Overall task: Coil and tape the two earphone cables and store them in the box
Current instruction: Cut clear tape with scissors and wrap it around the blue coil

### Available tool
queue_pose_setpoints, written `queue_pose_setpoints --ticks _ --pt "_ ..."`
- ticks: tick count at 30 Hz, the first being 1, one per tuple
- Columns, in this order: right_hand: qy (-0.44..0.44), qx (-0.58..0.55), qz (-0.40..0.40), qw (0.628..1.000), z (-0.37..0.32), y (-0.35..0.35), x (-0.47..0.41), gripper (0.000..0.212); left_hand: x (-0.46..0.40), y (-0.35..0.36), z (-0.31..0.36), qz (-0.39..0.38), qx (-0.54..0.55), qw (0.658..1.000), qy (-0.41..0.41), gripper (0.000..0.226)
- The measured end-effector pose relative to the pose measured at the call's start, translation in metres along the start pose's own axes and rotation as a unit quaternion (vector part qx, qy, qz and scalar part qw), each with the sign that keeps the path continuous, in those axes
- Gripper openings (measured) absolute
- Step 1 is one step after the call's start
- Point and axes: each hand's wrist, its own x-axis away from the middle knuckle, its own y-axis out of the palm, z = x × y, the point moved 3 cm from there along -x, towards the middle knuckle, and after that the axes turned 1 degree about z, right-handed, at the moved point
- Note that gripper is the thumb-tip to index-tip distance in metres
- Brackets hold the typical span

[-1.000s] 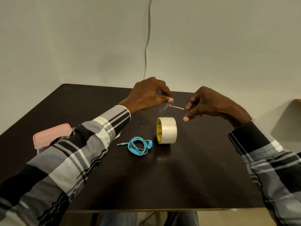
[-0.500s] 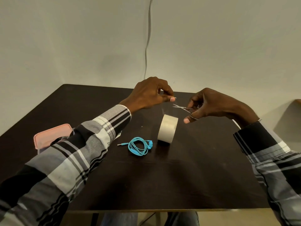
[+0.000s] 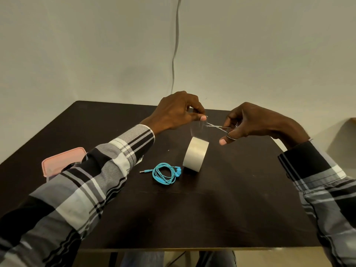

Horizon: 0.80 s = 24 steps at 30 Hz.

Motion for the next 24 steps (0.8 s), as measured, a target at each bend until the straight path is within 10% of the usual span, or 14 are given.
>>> queue_pose_setpoints --ticks 24 --pt "0.003 0.043 -0.009 0.999 0.0036 0.0013 0.0002 0.038 0.0027 0.0043 -0.0034 -0.013 0.022 1.0 0.017 0.024"
